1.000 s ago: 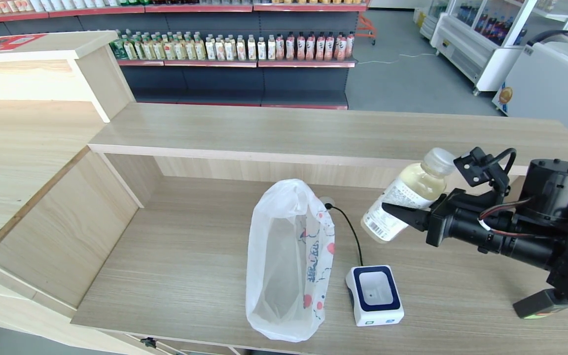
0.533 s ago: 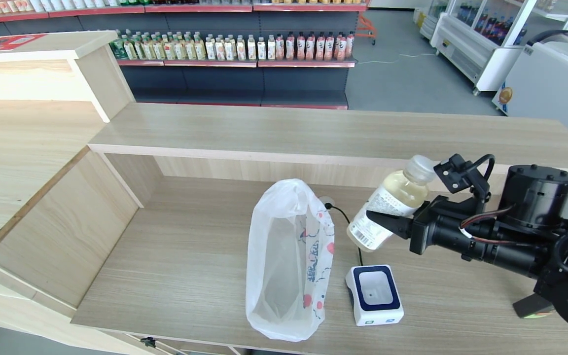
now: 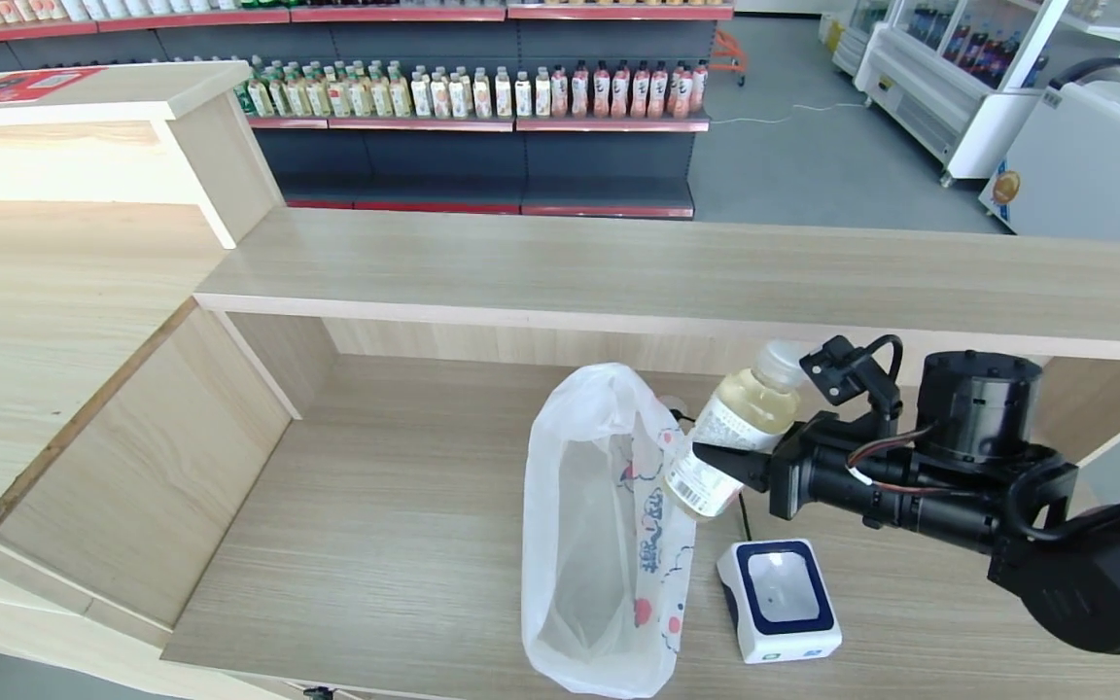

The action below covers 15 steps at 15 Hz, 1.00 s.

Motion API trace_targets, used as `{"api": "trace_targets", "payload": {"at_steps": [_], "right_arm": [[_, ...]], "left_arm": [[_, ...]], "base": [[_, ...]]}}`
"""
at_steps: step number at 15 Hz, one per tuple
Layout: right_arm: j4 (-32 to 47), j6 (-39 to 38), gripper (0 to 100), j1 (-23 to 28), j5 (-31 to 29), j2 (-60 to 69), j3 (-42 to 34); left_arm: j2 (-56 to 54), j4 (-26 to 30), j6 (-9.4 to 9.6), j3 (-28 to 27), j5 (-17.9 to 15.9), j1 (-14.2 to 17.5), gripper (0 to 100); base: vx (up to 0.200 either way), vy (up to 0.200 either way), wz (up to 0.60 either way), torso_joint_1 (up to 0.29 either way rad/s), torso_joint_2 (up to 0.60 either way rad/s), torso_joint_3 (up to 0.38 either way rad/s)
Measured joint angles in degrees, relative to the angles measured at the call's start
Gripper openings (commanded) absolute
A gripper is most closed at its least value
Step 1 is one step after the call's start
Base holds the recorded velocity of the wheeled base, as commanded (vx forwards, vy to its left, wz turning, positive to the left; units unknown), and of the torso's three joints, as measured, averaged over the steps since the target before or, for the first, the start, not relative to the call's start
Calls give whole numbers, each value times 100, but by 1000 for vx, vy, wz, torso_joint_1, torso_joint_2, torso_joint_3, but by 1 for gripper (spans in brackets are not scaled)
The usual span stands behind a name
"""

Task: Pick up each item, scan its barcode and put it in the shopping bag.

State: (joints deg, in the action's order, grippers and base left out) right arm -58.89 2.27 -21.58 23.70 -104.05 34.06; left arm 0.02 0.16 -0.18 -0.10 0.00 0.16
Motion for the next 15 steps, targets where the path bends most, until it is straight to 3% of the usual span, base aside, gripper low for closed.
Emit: {"api": "trace_targets", "payload": {"at_steps": [9,15], "right_arm": [[-1646,161,0,-664,-488,-1417,-22],[-2488,1424,0,-656,-684,-2647,113]], "left_arm": [[0,2,2,0,0,-5,100],[0,2,2,0,0,0,100]], "base": [[0,0,0,0,0,0],[0,0,0,0,0,0]]}}
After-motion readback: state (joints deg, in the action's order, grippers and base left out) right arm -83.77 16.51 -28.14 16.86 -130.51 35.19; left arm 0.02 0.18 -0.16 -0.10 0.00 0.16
